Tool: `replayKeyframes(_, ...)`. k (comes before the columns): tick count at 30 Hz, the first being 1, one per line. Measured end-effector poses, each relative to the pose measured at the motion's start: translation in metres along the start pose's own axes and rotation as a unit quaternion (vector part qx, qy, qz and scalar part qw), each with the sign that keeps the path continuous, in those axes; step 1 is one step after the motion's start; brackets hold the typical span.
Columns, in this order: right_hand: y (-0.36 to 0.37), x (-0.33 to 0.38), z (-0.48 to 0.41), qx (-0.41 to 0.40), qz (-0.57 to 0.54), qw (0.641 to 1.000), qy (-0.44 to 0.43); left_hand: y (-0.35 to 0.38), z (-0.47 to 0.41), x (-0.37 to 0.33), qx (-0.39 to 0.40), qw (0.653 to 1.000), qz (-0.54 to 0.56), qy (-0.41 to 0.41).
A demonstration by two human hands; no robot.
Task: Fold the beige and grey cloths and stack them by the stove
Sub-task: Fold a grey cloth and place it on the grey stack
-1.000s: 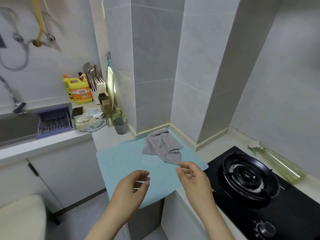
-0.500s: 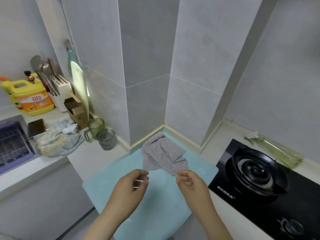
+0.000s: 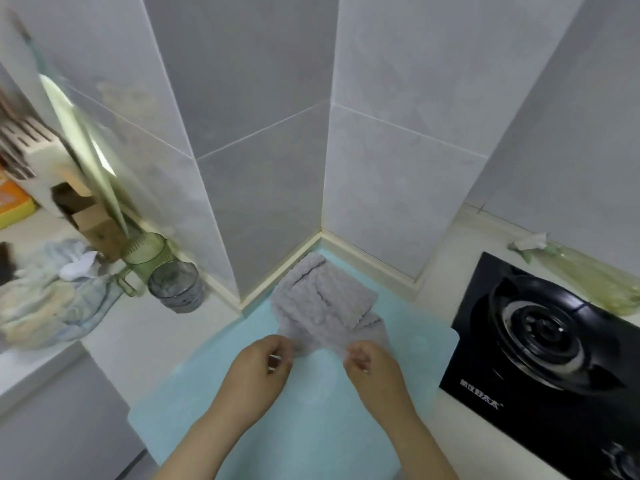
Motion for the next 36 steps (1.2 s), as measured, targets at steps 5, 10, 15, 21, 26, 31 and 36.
replayKeyframes(5,0.013,-0.019,-0.023,-0.014,0.054,0.998,0.032,0.022,-0.039,0.026,0.056,0.997,-0.057,0.014)
replayKeyframes(10,0.024,-0.04,-0.037,-0.042,0.129,0.988,0.079,0.045,-0.071,0.04,0.084,0.99,-0.103,0.051)
replayKeyframes(15,0.029,-0.051,-0.045,-0.088,0.174,0.975,0.11,0.073,-0.095,0.061,0.119,0.975,-0.168,0.088)
replayKeyframes(21,0.017,-0.052,-0.053,-0.139,0.118,0.977,0.109,0.082,-0.113,0.063,0.088,0.967,-0.219,0.099)
replayKeyframes(26,-0.01,-0.036,-0.04,-0.178,0.014,0.978,0.107,0.068,-0.12,0.056,0.084,0.972,-0.182,0.125)
replayKeyframes(31,-0.03,-0.019,-0.029,-0.217,-0.083,0.967,0.104,0.025,-0.11,0.014,0.066,0.981,-0.083,0.165)
replayKeyframes(36,-0.056,0.024,-0.019,-0.257,-0.099,0.96,0.053,-0.03,-0.105,-0.038,0.009,0.978,-0.034,0.203)
Point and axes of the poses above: each hand's wrist, its own z-axis away from the middle knuckle, its own y-axis out of the palm, x = y × z, the point moved 9 cm from there along -z, towards the middle knuckle, and after that the axes turned 3 degrees about x, right-handed, at the moved point
